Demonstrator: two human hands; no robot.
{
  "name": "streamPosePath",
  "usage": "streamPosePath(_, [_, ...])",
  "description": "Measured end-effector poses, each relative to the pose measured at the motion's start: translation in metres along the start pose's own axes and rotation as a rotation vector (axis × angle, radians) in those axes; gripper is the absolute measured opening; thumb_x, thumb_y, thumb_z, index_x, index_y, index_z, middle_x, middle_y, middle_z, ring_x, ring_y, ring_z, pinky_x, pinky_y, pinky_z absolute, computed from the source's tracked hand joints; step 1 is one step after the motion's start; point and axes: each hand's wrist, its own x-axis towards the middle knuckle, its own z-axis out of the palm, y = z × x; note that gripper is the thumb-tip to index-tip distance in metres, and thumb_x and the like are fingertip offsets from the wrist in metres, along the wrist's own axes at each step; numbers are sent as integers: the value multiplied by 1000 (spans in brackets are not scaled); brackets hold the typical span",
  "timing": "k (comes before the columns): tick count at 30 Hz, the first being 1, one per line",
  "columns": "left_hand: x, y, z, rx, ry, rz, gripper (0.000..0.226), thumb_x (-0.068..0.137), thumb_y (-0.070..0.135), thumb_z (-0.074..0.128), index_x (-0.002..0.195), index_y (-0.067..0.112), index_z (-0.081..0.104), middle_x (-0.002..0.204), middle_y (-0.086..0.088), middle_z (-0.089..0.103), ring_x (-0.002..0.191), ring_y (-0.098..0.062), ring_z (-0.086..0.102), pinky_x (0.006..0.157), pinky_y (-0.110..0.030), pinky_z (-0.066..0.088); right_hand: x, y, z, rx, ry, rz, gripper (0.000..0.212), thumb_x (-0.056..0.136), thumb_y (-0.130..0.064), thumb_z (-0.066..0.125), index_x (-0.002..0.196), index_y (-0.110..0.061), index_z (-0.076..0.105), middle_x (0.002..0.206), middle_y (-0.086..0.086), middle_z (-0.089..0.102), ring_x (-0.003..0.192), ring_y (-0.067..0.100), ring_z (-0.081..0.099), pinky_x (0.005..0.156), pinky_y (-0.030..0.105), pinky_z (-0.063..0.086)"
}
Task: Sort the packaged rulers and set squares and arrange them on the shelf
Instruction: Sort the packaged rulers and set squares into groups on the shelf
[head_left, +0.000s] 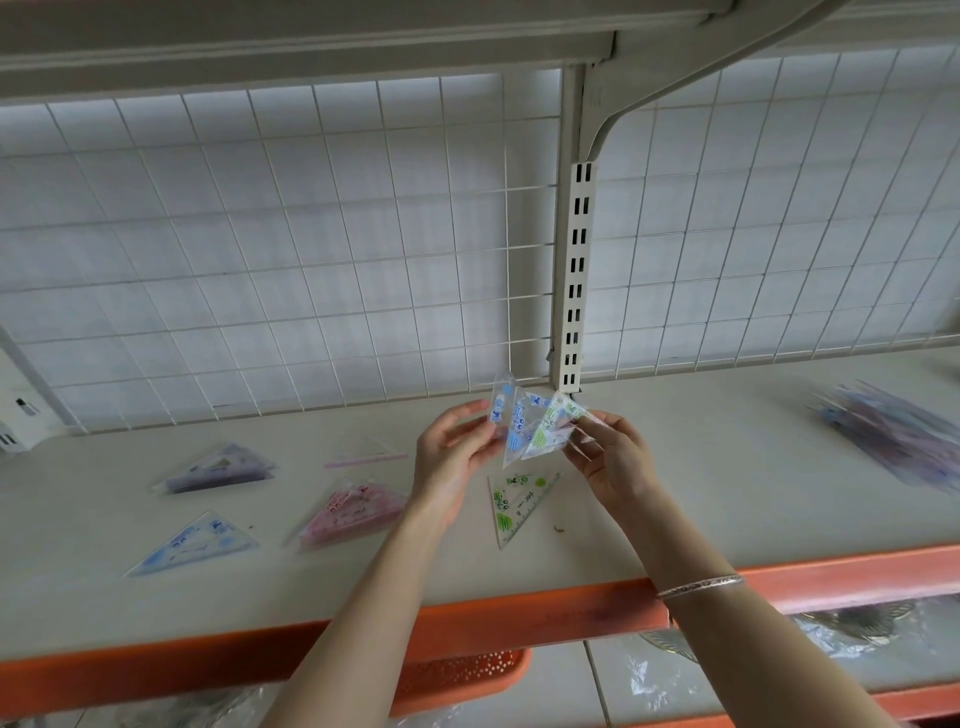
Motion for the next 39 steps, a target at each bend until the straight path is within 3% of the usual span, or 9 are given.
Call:
streamPosePath(4, [2, 0, -4, 39, 149, 49, 14, 86, 3, 66, 98, 11, 67, 83, -7, 70, 70, -13, 63, 66, -22, 53, -1, 0, 0, -25, -20, -9, 21, 91, 7, 50, 77, -8, 48, 70, 13, 65, 58, 19, 66, 57, 27, 57])
streamPosePath(10, [3, -2, -3, 159, 175, 39, 1, 86, 10, 68, 85, 10, 69, 67, 4, 70, 56, -2, 54, 57, -16, 41, -3, 1, 2, -130, -98, -74, 17, 90, 9, 50, 81, -6, 50, 69, 13, 64, 62, 22, 67, 61, 31, 58])
streamPosePath(14, [3, -3, -3, 224, 149, -1, 9, 85, 17, 71, 83, 9, 68, 69, 5, 67, 61, -6, 54, 56, -16, 42, -6, 2, 4, -216, -132, -110, 16, 90, 11, 50, 83, -4, 51, 69, 14, 63, 62, 22, 68, 64, 34, 59])
streamPosePath(20, [2, 0, -3, 134, 130, -89, 12, 83, 17, 72, 80, 10, 63, 73, -2, 70, 67, -16, 65, 60, -22, 54, -7, 3, 6, -244, -143, -100, 14, 90, 10, 50, 84, -3, 51, 63, 7, 66, 61, 20, 69, 61, 31, 58])
streamPosePath(25, [3, -1, -2, 115, 118, -138, 17, 83, 20, 71, 74, 10, 61, 78, -8, 67, 69, -16, 63, 58, -21, 53, -8, 5, 6, -269, -151, -92, 14, 89, 9, 52, 83, -4, 52, 73, 12, 63, 58, 21, 68, 61, 30, 58])
streamPosePath(30, [3, -1, -3, 153, 120, -175, 21, 82, 29, 72, 74, 11, 64, 76, -6, 69, 63, -13, 52, 53, -18, 42, -8, 5, 5, -303, -167, -75, 13, 90, 7, 51, 83, -3, 51, 79, 11, 57, 57, 19, 68, 62, 29, 59])
streamPosePath(33, [4, -1, -5, 139, 108, -182, 23, 79, 32, 74, 73, 11, 66, 81, -11, 69, 73, -21, 50, 62, -26, 43, -6, 6, 4, -307, -167, -64, 13, 90, 7, 52, 83, -3, 52, 83, 13, 55, 57, 20, 67, 60, 28, 58])
streamPosePath(37, [5, 0, -4, 76, 44, -215, 20, 81, 28, 70, 83, 9, 70, 89, -11, 72, 83, -21, 65, 82, -34, 53, -4, 5, 4, -269, -130, -54, 12, 90, 7, 52, 83, -3, 52, 84, 14, 57, 55, 19, 67, 57, 26, 57])
streamPosePath(39, [5, -1, -4, 39, -30, -220, 14, 89, 20, 63, 88, 8, 70, 85, -7, 74, 77, -17, 69, 69, -28, 57, -4, 5, 4, -239, -97, -56, 14, 89, 8, 52, 83, -4, 51, 82, 13, 58, 53, 17, 66, 55, 25, 56])
